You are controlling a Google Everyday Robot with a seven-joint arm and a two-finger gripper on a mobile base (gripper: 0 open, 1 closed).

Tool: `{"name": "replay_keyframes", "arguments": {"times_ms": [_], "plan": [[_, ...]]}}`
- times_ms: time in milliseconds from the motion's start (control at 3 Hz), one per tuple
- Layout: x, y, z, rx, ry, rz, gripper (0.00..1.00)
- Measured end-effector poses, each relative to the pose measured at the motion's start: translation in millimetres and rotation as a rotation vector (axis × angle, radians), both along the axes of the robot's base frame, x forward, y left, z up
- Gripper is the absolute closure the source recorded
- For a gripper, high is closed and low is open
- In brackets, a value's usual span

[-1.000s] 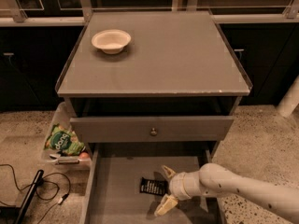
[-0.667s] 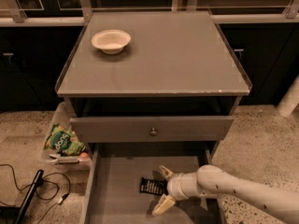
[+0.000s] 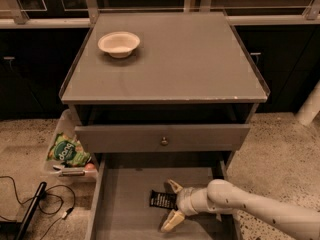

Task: Pick rxbar chocolate from middle drawer and place on counter

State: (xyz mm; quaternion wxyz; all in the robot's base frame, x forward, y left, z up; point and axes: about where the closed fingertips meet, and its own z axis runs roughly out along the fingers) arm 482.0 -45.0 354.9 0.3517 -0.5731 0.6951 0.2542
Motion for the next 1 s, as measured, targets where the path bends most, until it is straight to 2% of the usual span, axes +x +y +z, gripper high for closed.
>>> {"name": "replay_keyframes", "arguments": {"times_ms": [667,1000], "plan": [[6.8,-4.4,-11.5,0.007,0.036,-0.011,0.0],[6.8,-4.3,-11.5,0.007,0.036,-0.011,0.19]]}}
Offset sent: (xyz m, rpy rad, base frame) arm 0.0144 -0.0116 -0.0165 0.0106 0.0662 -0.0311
